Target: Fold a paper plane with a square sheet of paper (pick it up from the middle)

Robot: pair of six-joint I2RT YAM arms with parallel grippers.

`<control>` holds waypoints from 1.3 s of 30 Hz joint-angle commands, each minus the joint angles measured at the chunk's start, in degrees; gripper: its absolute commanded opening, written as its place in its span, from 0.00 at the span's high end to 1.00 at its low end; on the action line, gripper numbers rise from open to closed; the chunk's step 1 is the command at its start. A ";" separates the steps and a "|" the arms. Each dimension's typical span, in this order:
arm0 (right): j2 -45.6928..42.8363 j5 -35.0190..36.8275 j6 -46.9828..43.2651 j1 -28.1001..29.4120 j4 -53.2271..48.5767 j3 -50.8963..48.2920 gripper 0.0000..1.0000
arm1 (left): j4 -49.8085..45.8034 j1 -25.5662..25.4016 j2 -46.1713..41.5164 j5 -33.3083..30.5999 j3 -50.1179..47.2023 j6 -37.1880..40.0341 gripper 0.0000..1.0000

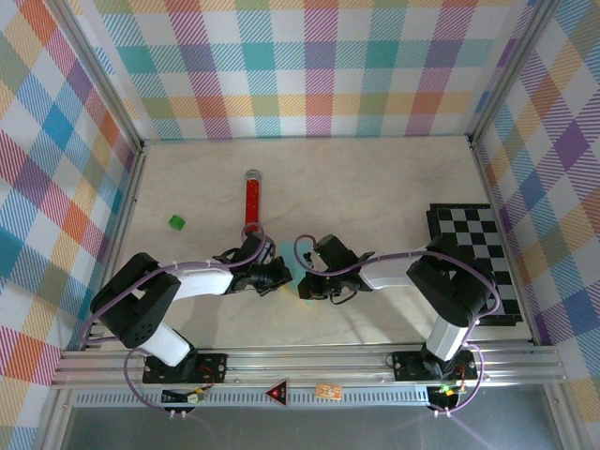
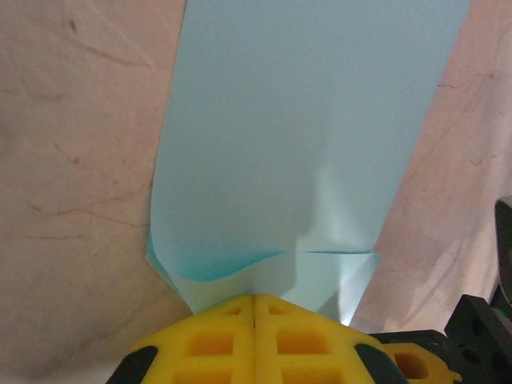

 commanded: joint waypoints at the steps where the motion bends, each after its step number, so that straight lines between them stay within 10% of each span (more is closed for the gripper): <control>1: 0.49 0.86 -0.50 -0.10 -4.24 -2.60 0.93 | -1.50 -0.21 -3.58 -0.13 1.19 3.54 0.93; 39: -0.21 0.53 -2.31 -1.71 -2.74 -4.62 0.95 | -2.14 10.71 -6.29 -0.64 -1.53 6.54 0.97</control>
